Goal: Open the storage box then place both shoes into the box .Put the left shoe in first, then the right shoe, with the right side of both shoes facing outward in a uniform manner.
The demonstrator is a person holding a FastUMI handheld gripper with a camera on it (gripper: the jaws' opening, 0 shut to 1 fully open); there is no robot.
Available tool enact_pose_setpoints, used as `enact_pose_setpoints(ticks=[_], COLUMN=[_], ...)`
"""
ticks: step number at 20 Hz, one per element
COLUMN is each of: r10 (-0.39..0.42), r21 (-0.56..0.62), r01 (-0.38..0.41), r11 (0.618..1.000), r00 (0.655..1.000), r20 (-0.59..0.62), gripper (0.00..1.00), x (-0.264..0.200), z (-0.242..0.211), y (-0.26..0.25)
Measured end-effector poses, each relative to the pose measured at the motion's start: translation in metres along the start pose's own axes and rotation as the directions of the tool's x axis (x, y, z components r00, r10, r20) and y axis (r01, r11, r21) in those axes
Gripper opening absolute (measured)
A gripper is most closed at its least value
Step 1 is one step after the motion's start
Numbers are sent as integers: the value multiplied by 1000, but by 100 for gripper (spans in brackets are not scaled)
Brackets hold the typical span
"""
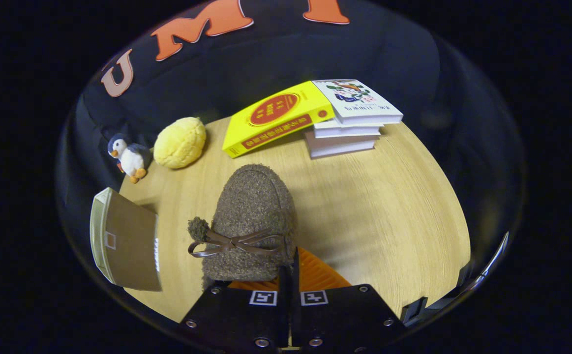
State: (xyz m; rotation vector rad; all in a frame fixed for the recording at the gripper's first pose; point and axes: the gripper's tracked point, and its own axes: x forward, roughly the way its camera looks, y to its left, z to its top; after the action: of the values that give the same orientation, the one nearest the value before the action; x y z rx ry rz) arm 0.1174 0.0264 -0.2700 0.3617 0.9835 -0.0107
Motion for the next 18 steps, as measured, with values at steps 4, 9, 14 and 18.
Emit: enact_pose_setpoints(ticks=[4,9,14,18], r10=[74,173,251,237], r21=[-48,-98,-122,-144], r01=[-72,-170,-251,-242], r11=[996,981,960,960], r00=[997,984,968,970], r20=[38,31,-22,-50], gripper=[3,3,3,3], x=[-32,-52,-56,-51], z=[25,28,9,-4], y=[86,205,311,358])
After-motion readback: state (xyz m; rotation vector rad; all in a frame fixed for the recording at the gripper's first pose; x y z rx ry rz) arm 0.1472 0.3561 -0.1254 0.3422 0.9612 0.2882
